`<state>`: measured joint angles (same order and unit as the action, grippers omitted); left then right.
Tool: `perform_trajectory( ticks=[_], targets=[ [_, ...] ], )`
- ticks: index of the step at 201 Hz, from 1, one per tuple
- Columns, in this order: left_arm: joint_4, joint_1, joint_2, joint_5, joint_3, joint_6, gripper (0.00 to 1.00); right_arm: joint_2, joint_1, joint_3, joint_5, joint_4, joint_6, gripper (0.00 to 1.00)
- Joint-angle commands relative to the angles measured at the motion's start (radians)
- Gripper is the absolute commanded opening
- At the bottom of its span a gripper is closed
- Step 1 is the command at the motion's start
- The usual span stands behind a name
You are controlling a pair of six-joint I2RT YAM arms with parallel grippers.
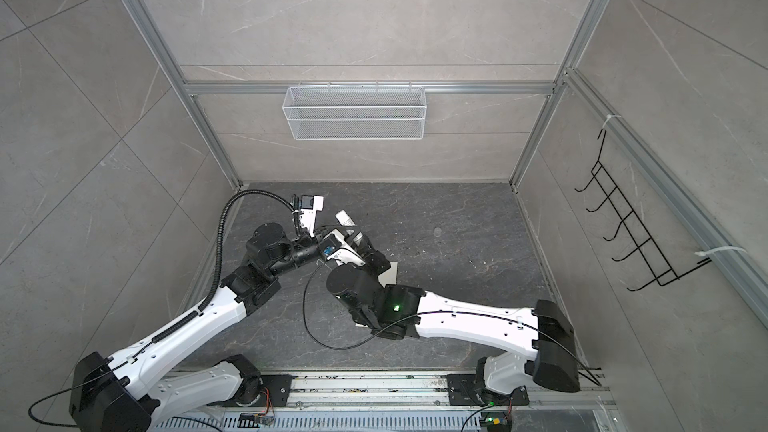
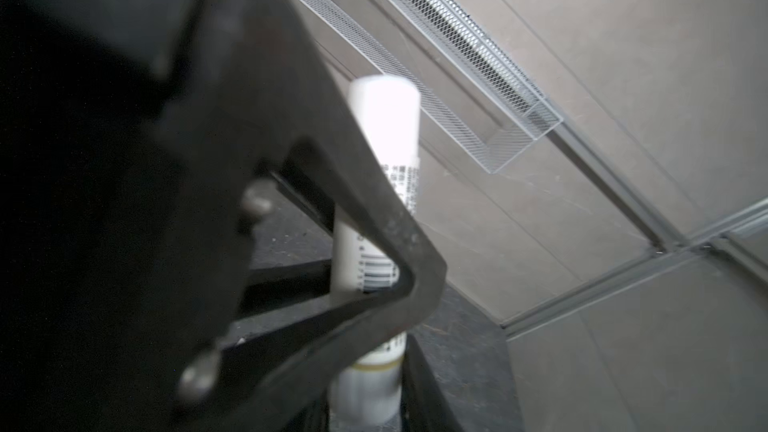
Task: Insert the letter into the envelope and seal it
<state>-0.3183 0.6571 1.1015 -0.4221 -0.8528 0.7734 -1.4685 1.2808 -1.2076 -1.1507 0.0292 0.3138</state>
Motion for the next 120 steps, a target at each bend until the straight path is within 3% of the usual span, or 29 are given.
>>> perform_trajectory(
  ticks=[1, 26, 34, 45, 66, 79, 87, 99, 120],
  targets=[
    [0.005, 0.035, 0.008, -0.075, -0.026, -0.038, 0.00, -0.029, 0.033, -0.023, -0.059, -0.148, 0.214, 0.00],
    [0.011, 0.036, 0.001, -0.073, -0.026, -0.042, 0.00, 0.026, 0.032, -0.001, 0.013, -0.089, 0.127, 0.00],
    [0.011, 0.035, -0.001, -0.072, -0.026, -0.042, 0.00, 0.073, 0.029, 0.007, 0.092, -0.025, 0.048, 0.06],
    [0.011, 0.035, -0.007, -0.071, -0.025, -0.044, 0.00, 0.153, 0.013, 0.029, 0.235, 0.047, -0.067, 0.19],
    [0.006, 0.035, -0.027, -0.068, -0.023, -0.049, 0.00, 0.328, -0.095, 0.089, 0.624, 0.140, -0.250, 0.47],
    [-0.007, 0.034, -0.036, -0.074, -0.021, -0.048, 0.00, 0.407, -0.199, 0.119, 0.886, 0.175, -0.340, 0.81],
    [-0.018, 0.035, -0.040, -0.081, -0.022, -0.044, 0.00, 0.436, -0.254, 0.130, 1.009, 0.194, -0.378, 0.92],
    [-0.043, 0.033, -0.042, -0.098, -0.023, -0.034, 0.00, 0.473, -0.328, 0.143, 1.157, 0.209, -0.423, 0.98],
    [-0.098, 0.034, -0.040, -0.130, -0.020, -0.012, 0.00, 0.505, -0.428, 0.163, 1.361, 0.213, -0.472, 0.98]
  ],
)
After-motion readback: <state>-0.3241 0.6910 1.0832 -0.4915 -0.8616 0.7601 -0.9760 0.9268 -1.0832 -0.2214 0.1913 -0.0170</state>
